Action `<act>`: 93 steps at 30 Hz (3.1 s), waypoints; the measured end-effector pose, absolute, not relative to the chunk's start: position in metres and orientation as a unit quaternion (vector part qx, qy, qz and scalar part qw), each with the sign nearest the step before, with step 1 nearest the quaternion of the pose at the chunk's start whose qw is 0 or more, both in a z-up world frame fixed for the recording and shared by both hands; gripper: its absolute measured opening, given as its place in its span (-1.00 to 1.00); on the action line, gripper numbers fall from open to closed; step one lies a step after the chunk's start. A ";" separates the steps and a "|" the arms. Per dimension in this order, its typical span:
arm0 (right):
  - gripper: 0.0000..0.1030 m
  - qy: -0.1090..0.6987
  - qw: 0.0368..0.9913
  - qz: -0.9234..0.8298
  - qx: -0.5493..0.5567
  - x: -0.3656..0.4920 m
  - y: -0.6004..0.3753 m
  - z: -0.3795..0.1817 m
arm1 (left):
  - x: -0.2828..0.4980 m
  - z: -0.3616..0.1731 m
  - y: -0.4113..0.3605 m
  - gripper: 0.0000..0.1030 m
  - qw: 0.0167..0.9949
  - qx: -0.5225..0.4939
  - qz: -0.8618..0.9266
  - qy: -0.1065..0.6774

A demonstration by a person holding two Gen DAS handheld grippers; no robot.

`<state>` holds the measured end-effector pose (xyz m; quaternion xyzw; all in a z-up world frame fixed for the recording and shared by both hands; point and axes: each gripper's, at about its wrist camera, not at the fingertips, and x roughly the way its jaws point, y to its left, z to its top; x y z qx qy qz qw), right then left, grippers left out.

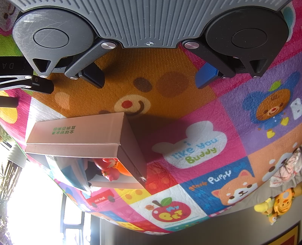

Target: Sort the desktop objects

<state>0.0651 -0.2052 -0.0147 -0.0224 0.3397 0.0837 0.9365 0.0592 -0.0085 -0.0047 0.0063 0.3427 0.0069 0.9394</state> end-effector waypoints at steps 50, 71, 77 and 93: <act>1.00 0.340 0.937 0.084 -0.022 0.065 -0.204 -0.015 | 0.055 -0.004 -0.008 1.00 0.937 0.004 0.002 0.348; 1.00 0.340 0.937 0.084 -0.022 0.065 -0.204 -0.015 | 0.055 -0.004 -0.008 1.00 0.938 0.004 0.002 0.348; 1.00 0.340 0.937 0.084 -0.022 0.065 -0.205 -0.016 | 0.055 -0.004 -0.008 1.00 0.938 0.004 0.002 0.348; 1.00 0.340 0.937 0.084 -0.022 0.065 -0.204 -0.016 | 0.055 -0.004 -0.008 1.00 0.938 0.004 0.002 0.348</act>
